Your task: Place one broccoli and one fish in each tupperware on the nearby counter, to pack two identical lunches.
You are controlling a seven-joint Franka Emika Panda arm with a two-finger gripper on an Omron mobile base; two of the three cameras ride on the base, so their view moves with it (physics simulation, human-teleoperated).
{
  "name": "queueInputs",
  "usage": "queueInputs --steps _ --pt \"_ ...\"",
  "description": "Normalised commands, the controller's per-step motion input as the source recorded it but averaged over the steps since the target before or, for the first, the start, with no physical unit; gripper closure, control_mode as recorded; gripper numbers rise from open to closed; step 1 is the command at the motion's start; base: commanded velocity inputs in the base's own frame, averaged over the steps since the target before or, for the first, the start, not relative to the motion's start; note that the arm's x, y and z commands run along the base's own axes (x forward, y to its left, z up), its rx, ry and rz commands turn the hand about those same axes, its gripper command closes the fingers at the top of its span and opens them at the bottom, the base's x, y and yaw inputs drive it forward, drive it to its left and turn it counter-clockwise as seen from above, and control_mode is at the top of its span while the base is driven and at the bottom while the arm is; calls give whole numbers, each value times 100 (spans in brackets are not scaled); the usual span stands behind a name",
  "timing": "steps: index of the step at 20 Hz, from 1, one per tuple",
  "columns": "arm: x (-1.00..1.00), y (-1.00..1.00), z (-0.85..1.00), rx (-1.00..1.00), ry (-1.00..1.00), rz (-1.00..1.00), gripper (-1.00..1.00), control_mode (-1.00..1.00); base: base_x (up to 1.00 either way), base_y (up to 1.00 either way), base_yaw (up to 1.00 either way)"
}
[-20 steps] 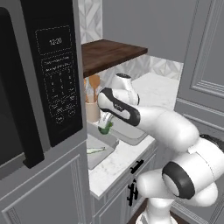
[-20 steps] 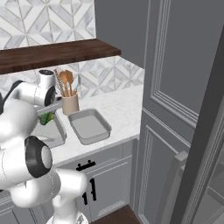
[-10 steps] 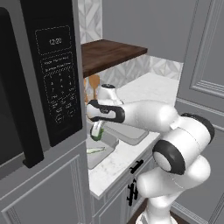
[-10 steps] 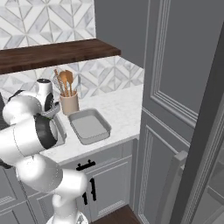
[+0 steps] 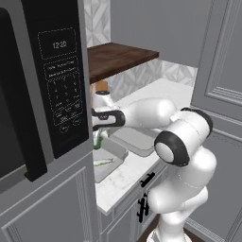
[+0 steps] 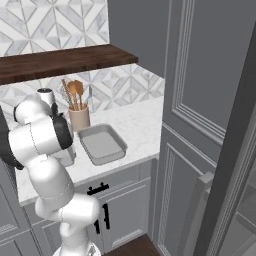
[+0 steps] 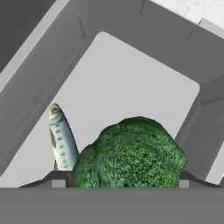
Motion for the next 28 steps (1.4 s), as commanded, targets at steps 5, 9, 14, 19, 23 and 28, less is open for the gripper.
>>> queueInputs --steps 5,9,14,19,23,28 --pt "10 20 -35 -6 -1 0 100 -100 0 0 0" --pt "3 19 -27 -5 -2 0 100 -100 0 0 0" --pt "9 11 -36 -2 -4 1 100 -100 0 0 0" --pt "9 4 -29 0 -5 1 100 -100 0 0 0" --pt "0 0 2 0 0 0 -100 -100 0 0 0" --pt "0 0 11 -2 0 0 -100 -100 0 0 0"
